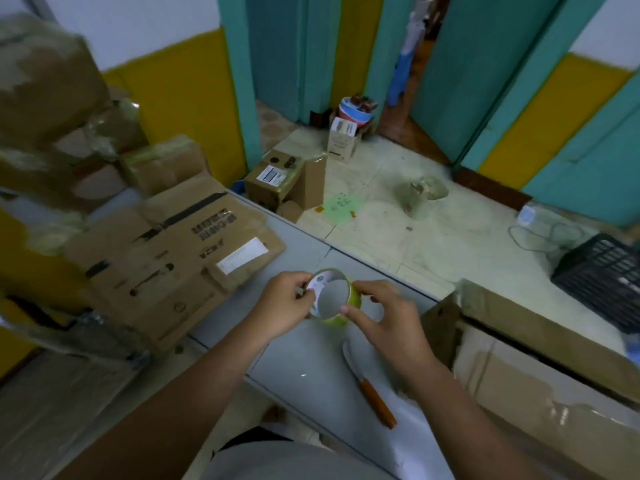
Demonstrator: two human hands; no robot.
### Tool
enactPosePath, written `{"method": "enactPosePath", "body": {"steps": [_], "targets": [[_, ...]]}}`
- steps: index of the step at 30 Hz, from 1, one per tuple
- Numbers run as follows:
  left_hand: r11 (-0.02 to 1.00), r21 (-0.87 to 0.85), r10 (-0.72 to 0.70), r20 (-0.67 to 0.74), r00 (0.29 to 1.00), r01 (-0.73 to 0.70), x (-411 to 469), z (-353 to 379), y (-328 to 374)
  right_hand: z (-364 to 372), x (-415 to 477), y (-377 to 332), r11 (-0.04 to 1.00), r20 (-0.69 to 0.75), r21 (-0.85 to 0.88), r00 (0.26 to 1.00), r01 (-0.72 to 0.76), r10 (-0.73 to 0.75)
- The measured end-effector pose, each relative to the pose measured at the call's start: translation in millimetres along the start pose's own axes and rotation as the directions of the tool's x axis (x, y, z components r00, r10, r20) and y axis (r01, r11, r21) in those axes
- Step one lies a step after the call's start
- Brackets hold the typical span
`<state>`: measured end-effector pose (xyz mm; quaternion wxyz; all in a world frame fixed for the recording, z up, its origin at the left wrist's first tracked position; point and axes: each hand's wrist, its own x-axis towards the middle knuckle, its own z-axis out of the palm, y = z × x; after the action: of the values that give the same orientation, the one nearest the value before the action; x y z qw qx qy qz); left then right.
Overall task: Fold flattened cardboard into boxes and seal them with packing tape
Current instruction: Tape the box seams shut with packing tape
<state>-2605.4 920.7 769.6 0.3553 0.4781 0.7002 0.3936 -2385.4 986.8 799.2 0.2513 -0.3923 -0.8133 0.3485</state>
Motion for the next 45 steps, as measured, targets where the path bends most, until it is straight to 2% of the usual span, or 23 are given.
{"method": "enactPosePath", "body": {"steps": [4,7,10,19,23,26,32,36,37,39,42,45], "targets": [[0.995,-0.017,0.096,0.032,0.995,-0.095,0,9,42,-41,-16,-22,1.0,-0.146,0.005,0.989,-0.017,0.018],[0.99,-0.041,0.139,0.06,0.988,-0.137,3,18,68,-68,-27,-33,0.995,-0.242,0.088,0.968,-0.046,0.066],[0.973,0.006,0.228,0.051,0.972,-0.229,7,30,93,-94,-37,-34,0.976,-0.3,0.203,0.944,-0.077,0.137],[0.931,-0.07,0.365,0.153,0.918,-0.359,13,67,153,-148,-71,-32,1.0,-0.425,-0.01,0.905,-0.022,0.016],[0.916,-0.05,0.401,0.178,0.899,-0.399,12,81,166,-158,-88,-32,0.998,-0.537,-0.063,0.841,0.03,-0.059],[0.907,-0.066,0.42,0.217,0.881,-0.417,9,87,171,-165,-95,-32,0.996,-0.576,-0.082,0.814,0.037,-0.077],[0.921,-0.115,0.39,0.308,0.868,-0.373,-2,94,177,-172,-106,-33,0.967,-0.523,-0.255,0.836,0.028,-0.162],[0.921,-0.288,0.346,0.294,0.891,-0.263,-13,97,180,-169,-109,-33,0.978,-0.55,-0.207,0.828,-0.003,-0.114],[0.905,-0.339,0.365,0.304,0.88,-0.258,-18,97,180,-168,-109,-33,0.986,-0.567,-0.167,0.82,-0.017,-0.082],[0.874,-0.355,0.458,0.373,0.807,-0.332,-26,97,178,-169,-111,-34,0.996,-0.6,-0.072,0.8,-0.049,-0.004],[0.839,-0.236,0.538,0.487,0.688,-0.49,-35,100,172,-169,-113,-39,0.997,-0.596,-0.055,0.803,-0.062,0.017],[0.815,-0.205,0.566,0.485,0.667,-0.542,-41,105,166,-167,-113,-45,0.993,-0.552,-0.115,0.833,-0.029,-0.039]]}}
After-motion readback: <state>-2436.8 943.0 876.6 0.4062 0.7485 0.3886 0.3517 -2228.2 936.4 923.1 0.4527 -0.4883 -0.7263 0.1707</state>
